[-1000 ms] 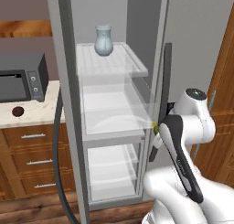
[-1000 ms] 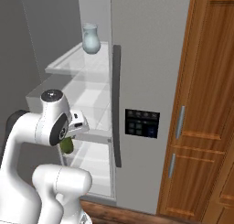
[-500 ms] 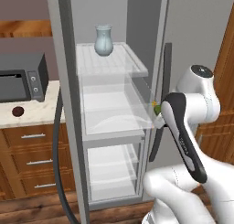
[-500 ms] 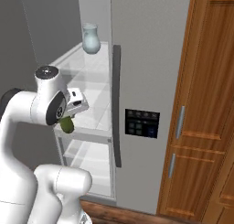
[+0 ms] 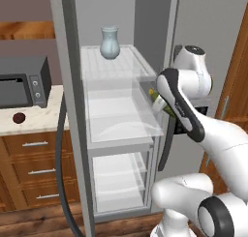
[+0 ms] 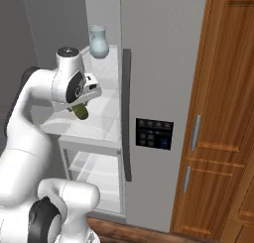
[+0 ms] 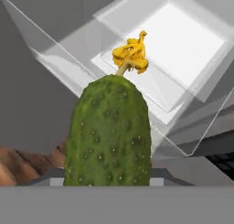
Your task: Place the cucumber and potato inside the fridge drawer. Close the drawer after placing the vegetables.
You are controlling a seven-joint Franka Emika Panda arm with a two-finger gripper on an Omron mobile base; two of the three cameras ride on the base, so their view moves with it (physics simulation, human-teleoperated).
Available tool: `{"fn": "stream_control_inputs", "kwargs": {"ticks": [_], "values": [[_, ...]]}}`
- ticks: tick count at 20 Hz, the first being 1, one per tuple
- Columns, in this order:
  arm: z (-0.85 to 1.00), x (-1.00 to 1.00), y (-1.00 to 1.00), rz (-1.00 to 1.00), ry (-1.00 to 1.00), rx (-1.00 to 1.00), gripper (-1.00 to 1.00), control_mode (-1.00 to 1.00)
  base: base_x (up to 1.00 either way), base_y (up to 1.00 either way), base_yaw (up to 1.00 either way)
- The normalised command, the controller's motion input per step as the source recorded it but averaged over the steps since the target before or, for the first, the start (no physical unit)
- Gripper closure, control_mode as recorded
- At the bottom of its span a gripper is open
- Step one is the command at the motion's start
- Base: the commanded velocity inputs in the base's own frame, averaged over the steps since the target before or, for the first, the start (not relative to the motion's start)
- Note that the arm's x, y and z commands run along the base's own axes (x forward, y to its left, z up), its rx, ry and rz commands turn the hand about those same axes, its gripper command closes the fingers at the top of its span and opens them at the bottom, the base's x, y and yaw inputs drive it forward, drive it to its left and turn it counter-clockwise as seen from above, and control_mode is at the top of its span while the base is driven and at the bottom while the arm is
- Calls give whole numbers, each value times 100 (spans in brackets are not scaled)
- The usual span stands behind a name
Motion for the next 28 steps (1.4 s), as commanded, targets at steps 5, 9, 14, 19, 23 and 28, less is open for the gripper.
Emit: {"fn": "stream_control_inputs", "kwargs": {"ticks": [5, 9, 14, 19, 23, 28], "values": [[0, 100, 44, 14, 10, -3, 100, -100, 0, 0, 0], [0, 89, 49, 13, 18, -12, 100, -100, 0, 0, 0], [-32, 84, 20, 6, 4, -3, 100, -100, 0, 0, 0], [-70, 67, 8, 5, 0, -1, 100, -100, 0, 0, 0], [-66, 52, 5, 4, -3, 0, 100, -100, 0, 0, 0], [-28, 34, 6, 7, 10, -2, 100, -100, 0, 0, 0]]}}
